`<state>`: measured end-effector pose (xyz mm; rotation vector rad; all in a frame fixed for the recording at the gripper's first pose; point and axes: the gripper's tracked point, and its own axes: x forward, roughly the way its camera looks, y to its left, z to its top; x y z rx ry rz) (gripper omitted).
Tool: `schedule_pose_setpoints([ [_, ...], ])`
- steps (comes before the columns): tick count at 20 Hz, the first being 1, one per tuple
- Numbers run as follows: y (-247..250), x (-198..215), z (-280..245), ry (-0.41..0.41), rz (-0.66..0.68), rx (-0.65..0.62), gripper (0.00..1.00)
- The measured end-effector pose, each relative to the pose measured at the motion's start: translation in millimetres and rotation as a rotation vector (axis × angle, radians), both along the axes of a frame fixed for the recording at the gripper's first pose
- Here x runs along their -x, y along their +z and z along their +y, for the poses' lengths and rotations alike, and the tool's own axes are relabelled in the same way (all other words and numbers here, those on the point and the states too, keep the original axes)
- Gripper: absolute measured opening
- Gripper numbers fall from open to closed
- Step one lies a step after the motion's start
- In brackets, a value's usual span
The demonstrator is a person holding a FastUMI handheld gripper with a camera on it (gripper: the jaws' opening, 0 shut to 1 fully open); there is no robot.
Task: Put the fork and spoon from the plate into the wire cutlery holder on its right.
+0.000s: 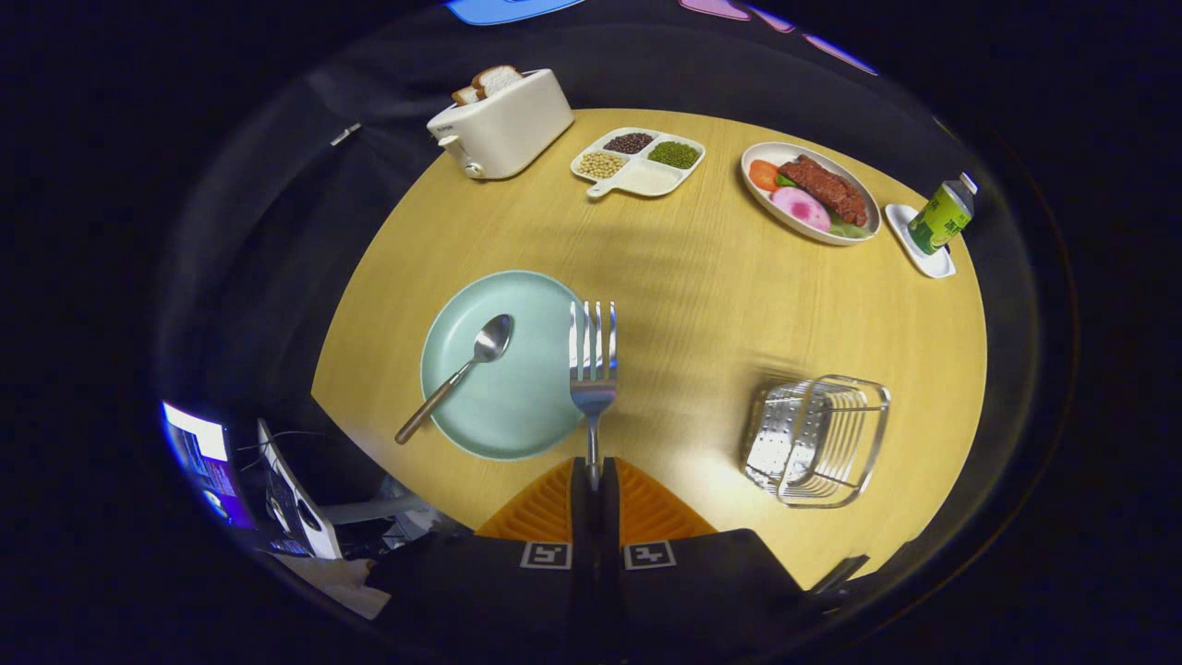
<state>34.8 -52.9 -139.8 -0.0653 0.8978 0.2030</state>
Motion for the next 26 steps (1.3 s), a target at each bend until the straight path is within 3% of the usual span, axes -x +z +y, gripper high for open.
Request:
schedule_pose_setpoints([
  [6, 14, 29, -93, 0.088, 0.164, 0.163, 0.06],
  [11, 11, 32, -142, 0.096, 0.3, 0.222, 0.06],
  [14, -2, 31, -155, 0.109, 0.37, 0.254, 0.06],
  [19, -20, 22, -164, 0.051, 0.47, 0.255, 0.06],
  [26, -25, 14, -158, 0.054, 0.49, 0.269, 0.09],
])
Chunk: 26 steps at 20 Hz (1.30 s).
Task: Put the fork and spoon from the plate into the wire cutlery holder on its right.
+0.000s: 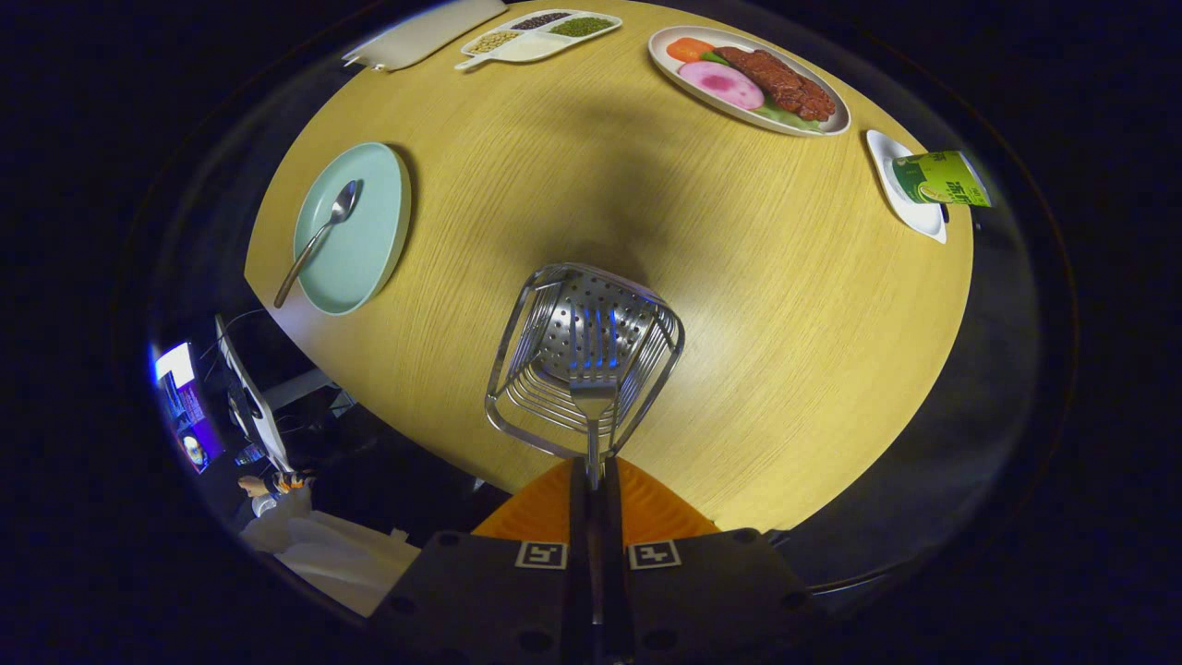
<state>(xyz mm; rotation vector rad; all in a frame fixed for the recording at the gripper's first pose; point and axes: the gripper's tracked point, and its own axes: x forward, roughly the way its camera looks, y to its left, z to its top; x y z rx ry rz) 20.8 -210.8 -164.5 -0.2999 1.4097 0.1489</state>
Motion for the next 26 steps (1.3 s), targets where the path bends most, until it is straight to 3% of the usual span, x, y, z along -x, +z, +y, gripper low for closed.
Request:
schedule_pose_setpoints([
  [3, 4, -3, 2, 0.001, -0.032, 0.005, 0.2],
  [7, 29, -12, 7, 0.01, -0.149, -0.023, 0.82],
  [9, 48, -14, 16, 0.003, -0.234, -0.066, 0.86],
  [10, 61, -18, 22, -0.003, -0.292, -0.081, 1.0],
  [15, 107, -30, 42, -0.057, -0.601, -0.118, 0.97],
  [20, 138, -25, 77, -0.057, -0.874, -0.123, 1.0],
  [23, 155, -23, 105, -0.111, -1.022, -0.17, 0.98],
  [26, 154, -27, 139, -0.18, -1.085, -0.258, 0.99],
])
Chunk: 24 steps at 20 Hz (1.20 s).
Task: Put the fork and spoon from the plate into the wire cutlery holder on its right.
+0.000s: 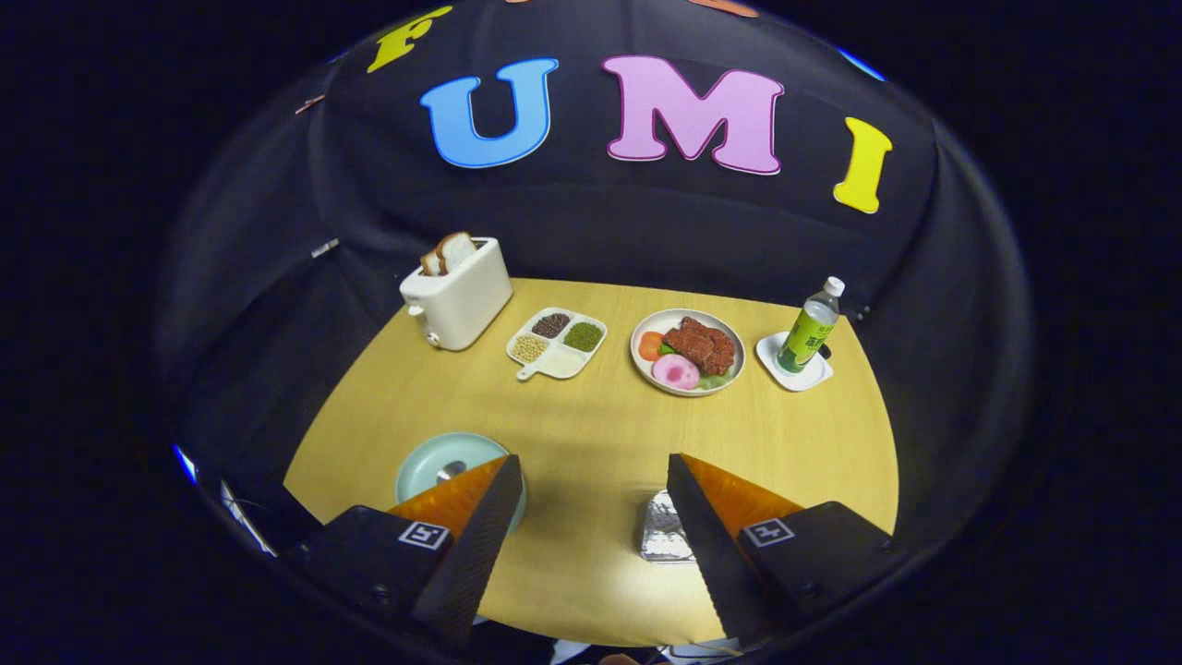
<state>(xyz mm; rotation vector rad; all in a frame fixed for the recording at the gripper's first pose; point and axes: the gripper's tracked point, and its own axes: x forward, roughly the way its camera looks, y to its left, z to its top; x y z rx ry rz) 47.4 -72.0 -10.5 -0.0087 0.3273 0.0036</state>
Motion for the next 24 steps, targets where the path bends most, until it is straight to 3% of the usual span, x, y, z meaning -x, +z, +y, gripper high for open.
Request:
schedule_pose_setpoints([
  [4, -21, -12, 45, -0.004, 0.028, -0.103, 1.0],
  [9, -63, -22, 103, 0.029, 0.115, -0.119, 1.0],
  [20, -173, -56, 174, 0.095, 0.382, 0.009, 1.0],
  [24, -203, -65, 187, 0.079, 0.463, -0.026, 1.0],
])
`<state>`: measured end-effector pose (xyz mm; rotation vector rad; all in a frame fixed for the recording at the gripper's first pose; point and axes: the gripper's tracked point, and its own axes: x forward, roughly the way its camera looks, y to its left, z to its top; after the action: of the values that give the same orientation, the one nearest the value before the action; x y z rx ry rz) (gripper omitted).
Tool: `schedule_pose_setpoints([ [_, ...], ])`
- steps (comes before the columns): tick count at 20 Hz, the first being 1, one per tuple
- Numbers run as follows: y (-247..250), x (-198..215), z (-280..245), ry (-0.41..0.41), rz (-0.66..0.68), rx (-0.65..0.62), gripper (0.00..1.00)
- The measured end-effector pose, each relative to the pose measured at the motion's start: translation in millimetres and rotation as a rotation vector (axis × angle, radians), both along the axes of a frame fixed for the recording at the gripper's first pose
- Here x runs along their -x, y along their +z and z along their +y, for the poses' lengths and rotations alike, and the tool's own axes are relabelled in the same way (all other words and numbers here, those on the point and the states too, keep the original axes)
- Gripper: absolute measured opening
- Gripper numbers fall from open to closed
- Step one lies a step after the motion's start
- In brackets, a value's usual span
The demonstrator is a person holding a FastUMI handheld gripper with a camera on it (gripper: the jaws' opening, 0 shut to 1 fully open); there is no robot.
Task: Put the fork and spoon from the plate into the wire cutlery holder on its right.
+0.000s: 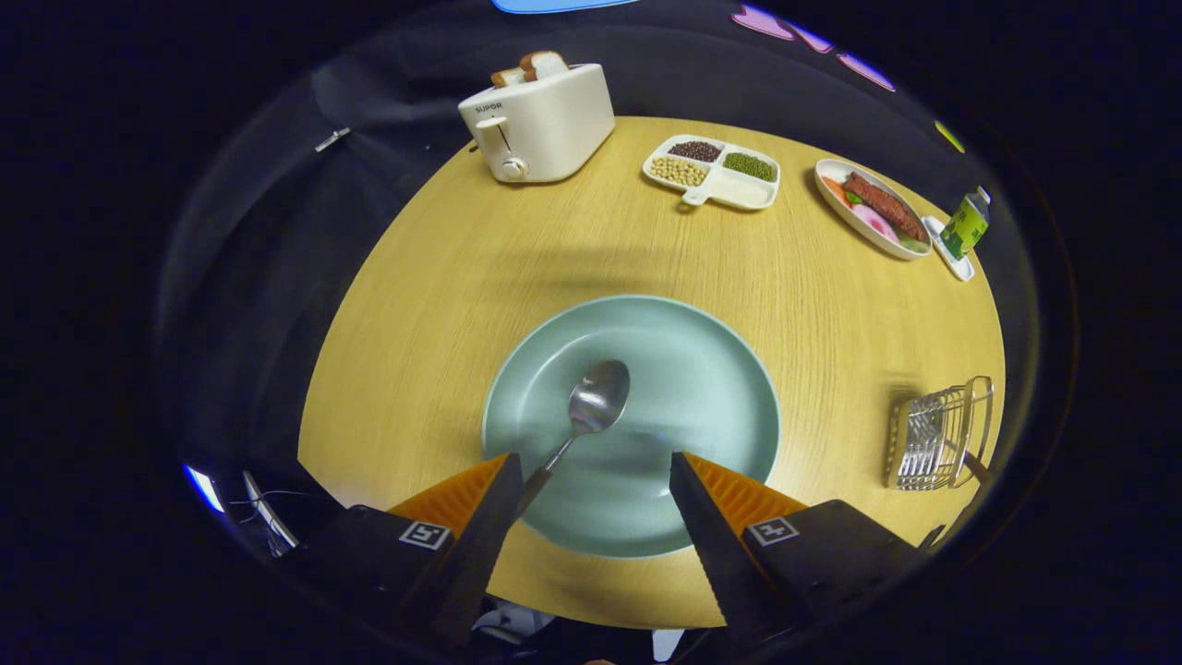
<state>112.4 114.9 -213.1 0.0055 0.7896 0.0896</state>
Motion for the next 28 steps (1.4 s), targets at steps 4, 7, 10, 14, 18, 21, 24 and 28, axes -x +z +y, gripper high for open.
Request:
schedule_pose_setpoints([
  [4, -22, -3, 4, -0.013, 0.058, 0.009, 1.0],
  [7, -34, -7, 4, -0.044, 0.094, 0.004, 1.0],
  [10, -45, -4, -7, -0.064, 0.13, 0.026, 0.97],
  [14, -48, -3, -12, -0.045, 0.143, 0.054, 0.66],
  [18, -48, 3, -19, 0.005, 0.184, 0.074, 0.23],
  [21, -48, 5, -13, 0.092, 0.217, 0.008, 0.14],
  [24, -41, 3, -16, 0.114, 0.196, -0.049, 0.08],
  [28, -34, 6, -20, 0.13, 0.197, -0.075, 0.05],
])
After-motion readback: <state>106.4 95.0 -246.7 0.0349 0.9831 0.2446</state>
